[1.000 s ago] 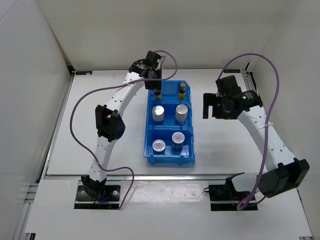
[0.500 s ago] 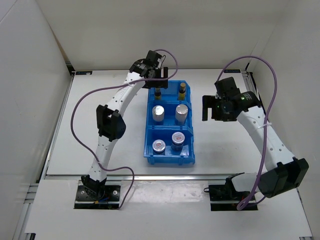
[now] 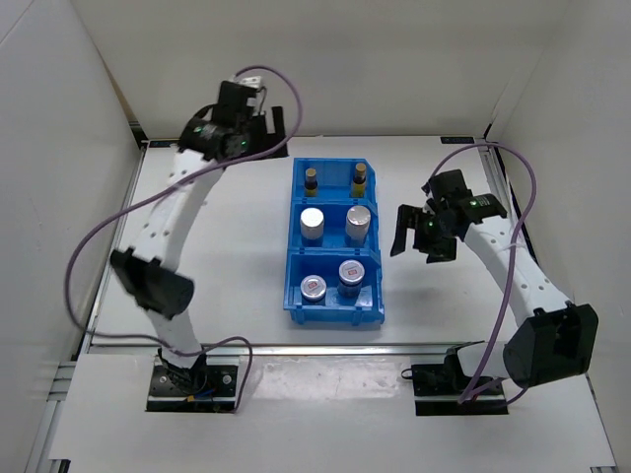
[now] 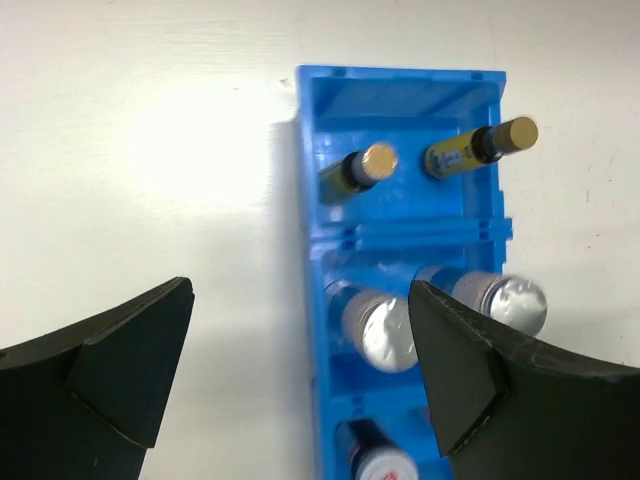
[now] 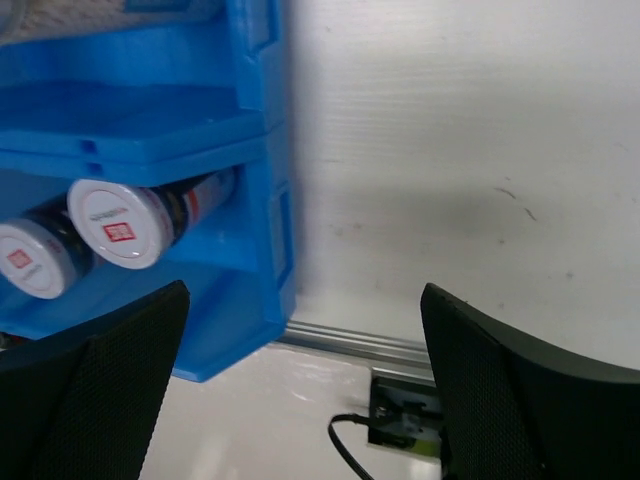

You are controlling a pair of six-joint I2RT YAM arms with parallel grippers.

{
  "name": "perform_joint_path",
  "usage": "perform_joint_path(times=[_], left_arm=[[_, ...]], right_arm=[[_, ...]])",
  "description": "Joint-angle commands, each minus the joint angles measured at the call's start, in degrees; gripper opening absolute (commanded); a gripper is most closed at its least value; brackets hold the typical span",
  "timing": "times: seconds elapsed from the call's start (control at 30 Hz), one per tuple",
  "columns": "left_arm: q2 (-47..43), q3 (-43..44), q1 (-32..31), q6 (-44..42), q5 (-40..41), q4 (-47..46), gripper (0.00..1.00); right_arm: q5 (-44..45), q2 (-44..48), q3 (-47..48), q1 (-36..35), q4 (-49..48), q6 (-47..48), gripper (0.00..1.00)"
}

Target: Organize the condiment bottles

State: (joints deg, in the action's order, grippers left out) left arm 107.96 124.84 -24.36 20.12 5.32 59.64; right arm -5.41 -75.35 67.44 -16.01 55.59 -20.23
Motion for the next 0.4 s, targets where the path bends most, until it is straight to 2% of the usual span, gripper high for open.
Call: perform_joint_path(times=[0.0,0.07,0.1,0.17,0.2,0.3,0.37], left_arm=[[-11.2,-10.6,0.2,-2.1,2.8,0.0,1.0],[-17.6,-17.0,0.2,-2.1,4.9,-0.9,1.0],[-19.8,-24.0,0.2,-2.1,7.5,-2.8,1.0],[-26.2,-30.8,0.7,-1.6,10.0,-4.7,1.0],[-28.2,-37.1,0.7,-1.6,11.6,-5.7,1.0],[-36.4,-48.9,0.7,-2.4,12.3,-12.2,1.0],[-41.4,-52.8,0.7,-2.4,11.6,-15.7,1.0]], right_arm=[[-4.9,2.1,0.8,0.2,-3.6,-0.7,1.0],[-4.9,2.6,1.3,0.7,-3.6,-0.2,1.0],[-4.4,2.6,2.0,0.7,-3.6,0.5,1.0],[-3.7,3.1,2.0,1.3,-3.6,1.2,1.0],[-3.7,3.1,2.7,1.9,-3.6,1.9,1.0],[-1.7,4.7,3.2,2.5,-3.0,2.4,1.0],[-1.7,6.3,3.2,2.5,-3.0,2.9,1.0]])
